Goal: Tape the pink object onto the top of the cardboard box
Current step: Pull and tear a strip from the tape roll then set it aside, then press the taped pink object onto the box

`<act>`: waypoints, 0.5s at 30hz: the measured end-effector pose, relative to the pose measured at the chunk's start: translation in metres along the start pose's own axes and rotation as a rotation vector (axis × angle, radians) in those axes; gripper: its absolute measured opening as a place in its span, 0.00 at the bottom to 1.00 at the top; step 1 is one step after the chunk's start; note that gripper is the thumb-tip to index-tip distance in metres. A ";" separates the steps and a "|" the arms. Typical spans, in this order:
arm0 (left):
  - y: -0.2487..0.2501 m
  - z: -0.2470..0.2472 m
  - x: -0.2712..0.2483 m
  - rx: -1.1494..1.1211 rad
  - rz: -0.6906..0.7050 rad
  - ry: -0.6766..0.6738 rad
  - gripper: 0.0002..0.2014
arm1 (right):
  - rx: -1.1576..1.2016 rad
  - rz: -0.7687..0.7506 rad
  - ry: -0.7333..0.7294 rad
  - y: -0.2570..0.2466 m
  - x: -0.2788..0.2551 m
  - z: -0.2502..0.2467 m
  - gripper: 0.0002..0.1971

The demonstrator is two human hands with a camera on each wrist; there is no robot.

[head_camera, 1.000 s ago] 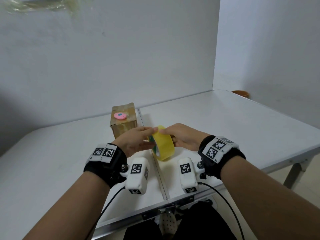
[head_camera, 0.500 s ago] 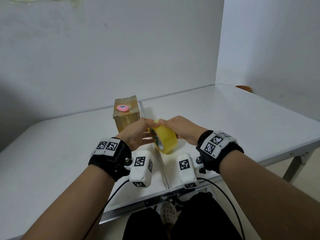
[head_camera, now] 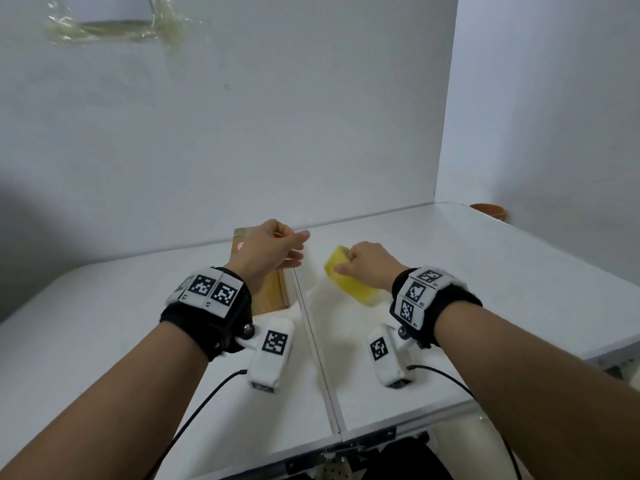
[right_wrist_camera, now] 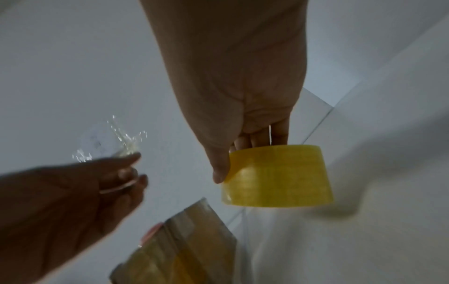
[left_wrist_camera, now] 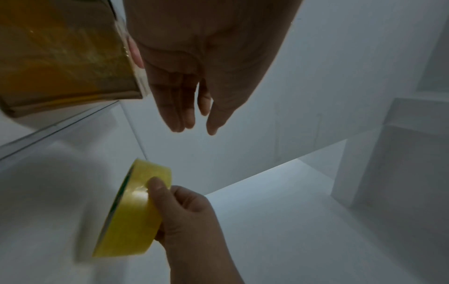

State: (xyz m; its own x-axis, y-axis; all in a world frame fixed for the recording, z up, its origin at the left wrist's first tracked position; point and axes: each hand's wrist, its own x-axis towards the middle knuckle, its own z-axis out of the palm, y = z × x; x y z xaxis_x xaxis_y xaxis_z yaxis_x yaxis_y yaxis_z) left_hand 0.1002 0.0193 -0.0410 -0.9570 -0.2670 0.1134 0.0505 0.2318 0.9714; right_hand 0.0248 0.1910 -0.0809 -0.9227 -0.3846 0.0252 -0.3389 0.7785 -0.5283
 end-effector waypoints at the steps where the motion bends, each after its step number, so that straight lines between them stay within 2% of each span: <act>1: 0.003 0.000 0.005 0.005 0.008 0.012 0.11 | -0.090 -0.004 -0.009 0.001 0.006 0.000 0.15; 3: 0.007 0.001 0.018 0.021 0.003 0.034 0.11 | -0.254 -0.022 0.003 0.003 0.018 -0.001 0.09; 6: 0.009 0.001 0.039 0.027 -0.017 0.024 0.08 | -0.424 -0.007 0.019 0.007 0.040 -0.002 0.18; 8: 0.008 0.001 0.052 0.016 -0.020 0.011 0.07 | -0.507 0.012 0.003 0.012 0.059 -0.002 0.18; 15: 0.007 0.005 0.084 -0.017 -0.004 -0.033 0.05 | -0.576 -0.002 -0.018 0.026 0.100 0.010 0.17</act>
State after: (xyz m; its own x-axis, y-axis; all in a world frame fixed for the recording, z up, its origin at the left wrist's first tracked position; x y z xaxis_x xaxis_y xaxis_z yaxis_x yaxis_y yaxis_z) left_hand 0.0187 0.0030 -0.0260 -0.9660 -0.2370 0.1031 0.0513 0.2151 0.9752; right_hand -0.0745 0.1674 -0.1007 -0.9207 -0.3903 0.0088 -0.3901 0.9206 0.0195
